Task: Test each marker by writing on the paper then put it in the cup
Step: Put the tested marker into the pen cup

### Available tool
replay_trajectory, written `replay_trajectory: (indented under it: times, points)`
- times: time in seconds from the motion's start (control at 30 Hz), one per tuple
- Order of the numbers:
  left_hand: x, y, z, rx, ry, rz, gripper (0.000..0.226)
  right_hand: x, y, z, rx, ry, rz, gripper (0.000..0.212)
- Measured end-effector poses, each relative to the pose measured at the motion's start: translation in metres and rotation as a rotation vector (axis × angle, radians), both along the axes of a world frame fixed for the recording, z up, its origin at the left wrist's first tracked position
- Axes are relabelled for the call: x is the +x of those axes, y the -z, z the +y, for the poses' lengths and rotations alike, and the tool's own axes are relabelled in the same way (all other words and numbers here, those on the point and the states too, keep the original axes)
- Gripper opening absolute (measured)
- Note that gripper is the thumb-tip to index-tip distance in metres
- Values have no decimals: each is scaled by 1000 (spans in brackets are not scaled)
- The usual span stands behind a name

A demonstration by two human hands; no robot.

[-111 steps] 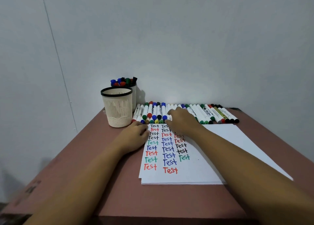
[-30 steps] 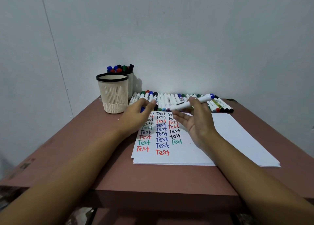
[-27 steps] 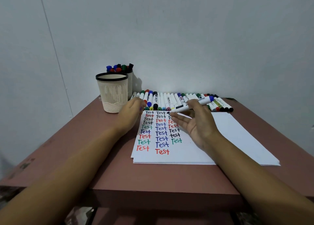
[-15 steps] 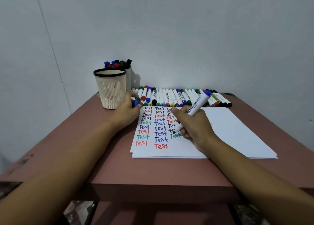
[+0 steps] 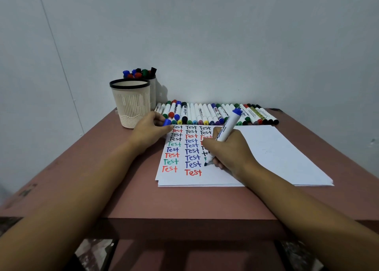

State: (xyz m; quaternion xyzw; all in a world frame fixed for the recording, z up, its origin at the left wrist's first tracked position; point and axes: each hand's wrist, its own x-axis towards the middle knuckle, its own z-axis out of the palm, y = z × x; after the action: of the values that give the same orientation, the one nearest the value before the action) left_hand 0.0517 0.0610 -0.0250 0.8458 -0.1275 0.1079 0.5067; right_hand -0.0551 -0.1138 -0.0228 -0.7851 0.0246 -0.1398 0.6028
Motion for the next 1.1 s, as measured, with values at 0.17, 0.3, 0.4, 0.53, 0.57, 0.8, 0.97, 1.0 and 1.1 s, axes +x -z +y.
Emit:
replay_trajectory:
  times: [0.17, 0.3, 0.4, 0.53, 0.57, 0.8, 0.97, 1.0, 1.1]
  points:
    - [0, 1, 1, 34, 0, -11, 24, 4, 2, 1, 12, 56, -59, 37]
    - [3, 2, 1, 65, 7, -10, 24, 2, 2, -1, 20, 26, -48, 33]
    - [2, 1, 1, 85, 13, -9, 24, 0, 2, 1, -8, 6, -31, 33]
    - [0, 1, 0, 103, 12, -8, 23, -4, 1, 1, -7, -67, -23, 40]
    - [0, 1, 0, 107, 10, -7, 23, -5, 0, 1, 2, -82, -20, 41]
    - [-1, 1, 1, 97, 10, -3, 24, 2, 1, -2, 75, 80, -50, 38]
    - [-1, 1, 2, 107, 12, -5, 24, 3, 3, 0, 16, 78, -60, 39]
    - [-1, 1, 2, 110, 12, -6, 23, 3, 3, -1, 18, 85, -64, 38]
    - [-1, 0, 1, 122, 13, -8, 23, 1, 1, -2, 12, 60, -46, 34]
